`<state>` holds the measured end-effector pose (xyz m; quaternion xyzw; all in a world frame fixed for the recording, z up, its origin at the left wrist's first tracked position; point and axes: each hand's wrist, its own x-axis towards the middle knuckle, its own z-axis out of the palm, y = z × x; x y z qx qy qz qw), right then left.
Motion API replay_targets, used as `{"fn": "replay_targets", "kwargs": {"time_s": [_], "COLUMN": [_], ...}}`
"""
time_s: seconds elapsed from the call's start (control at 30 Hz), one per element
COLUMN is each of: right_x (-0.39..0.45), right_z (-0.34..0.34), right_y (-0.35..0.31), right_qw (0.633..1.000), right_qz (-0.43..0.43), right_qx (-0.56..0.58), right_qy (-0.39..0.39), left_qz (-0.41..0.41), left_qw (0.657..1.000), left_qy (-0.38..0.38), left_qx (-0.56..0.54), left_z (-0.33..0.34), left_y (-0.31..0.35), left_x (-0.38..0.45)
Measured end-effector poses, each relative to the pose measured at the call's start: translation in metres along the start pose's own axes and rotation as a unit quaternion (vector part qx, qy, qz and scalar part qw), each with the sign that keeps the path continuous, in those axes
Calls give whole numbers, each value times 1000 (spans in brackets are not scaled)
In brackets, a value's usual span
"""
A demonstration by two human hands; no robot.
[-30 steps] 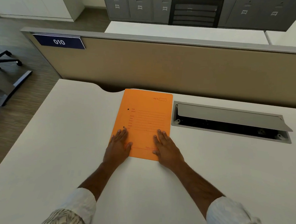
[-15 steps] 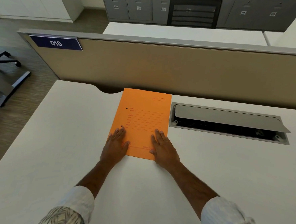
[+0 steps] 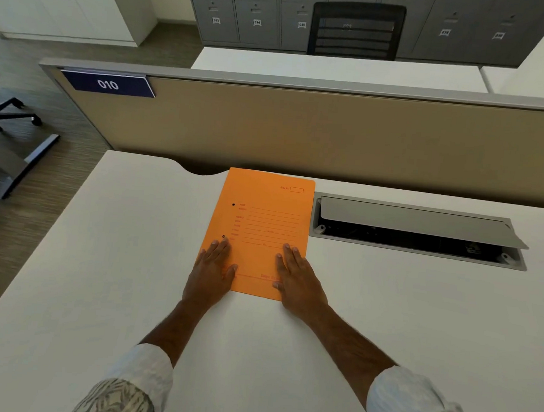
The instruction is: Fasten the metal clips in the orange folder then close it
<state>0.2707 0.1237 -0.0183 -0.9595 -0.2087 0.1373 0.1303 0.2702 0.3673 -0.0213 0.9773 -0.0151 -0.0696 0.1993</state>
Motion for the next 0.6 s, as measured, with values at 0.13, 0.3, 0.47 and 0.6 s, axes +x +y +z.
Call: {"fn": "replay_targets", "kwargs": {"time_s": [0.13, 0.3, 0.47, 0.6], "right_x": [-5, -26, -72, -114], "right_z": [0, -6, -2, 0], "right_y": [0, -4, 5, 18], "right_qw": [1000, 998, 996, 993], "right_qz": [4, 34, 62, 94], "right_qx": [-2, 28, 45, 54], "right_qy": [15, 41, 49, 50], "left_qz": [1, 3, 17, 45], "left_qw": [1000, 1000, 999, 998], "left_qy": [18, 15, 46, 46], "left_qx": [4, 10, 14, 26], "left_z": [-1, 6, 17, 35], "left_y": [12, 38, 71, 95], "left_x": [-7, -24, -57, -83]}}
